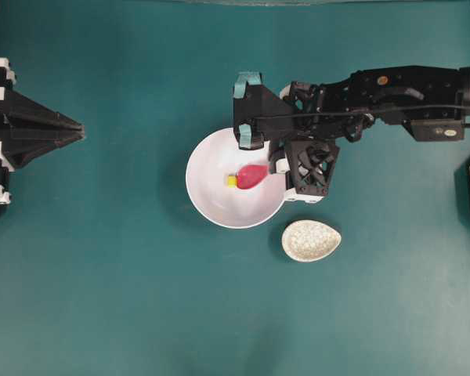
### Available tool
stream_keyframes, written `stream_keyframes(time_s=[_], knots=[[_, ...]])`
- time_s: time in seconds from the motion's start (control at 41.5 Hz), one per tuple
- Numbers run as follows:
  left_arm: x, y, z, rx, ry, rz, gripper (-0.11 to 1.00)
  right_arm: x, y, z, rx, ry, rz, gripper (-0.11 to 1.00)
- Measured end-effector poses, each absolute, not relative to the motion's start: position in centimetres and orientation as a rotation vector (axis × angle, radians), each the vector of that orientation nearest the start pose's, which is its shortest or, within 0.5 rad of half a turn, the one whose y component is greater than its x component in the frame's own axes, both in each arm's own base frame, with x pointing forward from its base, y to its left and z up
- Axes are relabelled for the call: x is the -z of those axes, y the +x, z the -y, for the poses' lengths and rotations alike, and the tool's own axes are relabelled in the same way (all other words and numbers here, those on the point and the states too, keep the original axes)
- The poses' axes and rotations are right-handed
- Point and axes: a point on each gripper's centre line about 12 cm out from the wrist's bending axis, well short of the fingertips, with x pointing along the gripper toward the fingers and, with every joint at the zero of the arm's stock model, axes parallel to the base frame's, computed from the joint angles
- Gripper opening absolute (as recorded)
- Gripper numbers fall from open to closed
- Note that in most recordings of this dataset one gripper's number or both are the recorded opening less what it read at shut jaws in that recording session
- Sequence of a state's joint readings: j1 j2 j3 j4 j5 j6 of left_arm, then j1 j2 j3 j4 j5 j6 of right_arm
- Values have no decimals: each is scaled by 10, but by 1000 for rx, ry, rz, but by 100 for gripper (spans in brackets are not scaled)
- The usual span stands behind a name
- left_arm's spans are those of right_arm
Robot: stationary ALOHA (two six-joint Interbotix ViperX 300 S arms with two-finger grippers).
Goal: Scoop the yellow hexagonal prism block from the bowl with a spoon using the right arm.
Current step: 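Lower the spoon bowl into the white bowl beside the yellow block, then slide the spoon under the yellow block, scooping it onto the spoon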
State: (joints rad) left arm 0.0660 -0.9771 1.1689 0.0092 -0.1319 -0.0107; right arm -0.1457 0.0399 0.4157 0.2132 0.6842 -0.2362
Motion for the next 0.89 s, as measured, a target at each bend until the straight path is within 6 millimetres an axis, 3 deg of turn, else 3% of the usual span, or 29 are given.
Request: stream_keyframes(time_s=[0.892], knots=[[-280,197,-13,-65,-4,-60,14,-185,407,36,-14,78,-996,26]])
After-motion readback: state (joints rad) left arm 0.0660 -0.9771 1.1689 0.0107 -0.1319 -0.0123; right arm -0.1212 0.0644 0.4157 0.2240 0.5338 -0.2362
